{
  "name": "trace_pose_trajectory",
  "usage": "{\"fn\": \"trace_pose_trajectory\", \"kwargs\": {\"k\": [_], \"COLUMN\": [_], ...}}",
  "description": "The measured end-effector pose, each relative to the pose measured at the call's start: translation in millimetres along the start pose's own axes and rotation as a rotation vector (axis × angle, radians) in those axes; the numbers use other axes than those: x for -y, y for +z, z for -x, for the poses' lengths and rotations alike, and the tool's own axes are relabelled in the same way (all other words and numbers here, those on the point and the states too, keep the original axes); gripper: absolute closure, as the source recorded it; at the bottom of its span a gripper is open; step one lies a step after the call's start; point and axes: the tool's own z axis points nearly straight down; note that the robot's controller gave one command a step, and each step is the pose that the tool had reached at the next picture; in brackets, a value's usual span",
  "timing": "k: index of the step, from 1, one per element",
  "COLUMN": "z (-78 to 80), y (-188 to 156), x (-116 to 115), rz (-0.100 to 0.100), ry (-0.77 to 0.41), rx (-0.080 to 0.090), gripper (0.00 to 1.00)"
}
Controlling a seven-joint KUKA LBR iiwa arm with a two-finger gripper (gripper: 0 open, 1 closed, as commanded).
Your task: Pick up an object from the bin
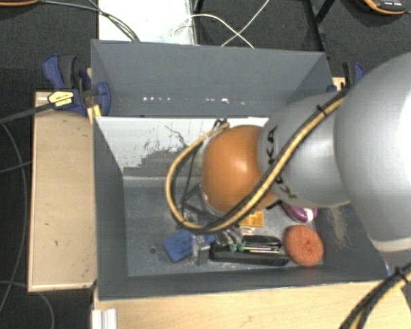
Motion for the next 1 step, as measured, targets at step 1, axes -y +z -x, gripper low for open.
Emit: {"fn": "trace_pose_trajectory", "kwargs": {"k": [1], "z": [-0.9], "y": [-15.7], "x": [0.0], "rz": [0.0], "ry": [0.001], "rx": [-0.004], "gripper": [1.0]}}
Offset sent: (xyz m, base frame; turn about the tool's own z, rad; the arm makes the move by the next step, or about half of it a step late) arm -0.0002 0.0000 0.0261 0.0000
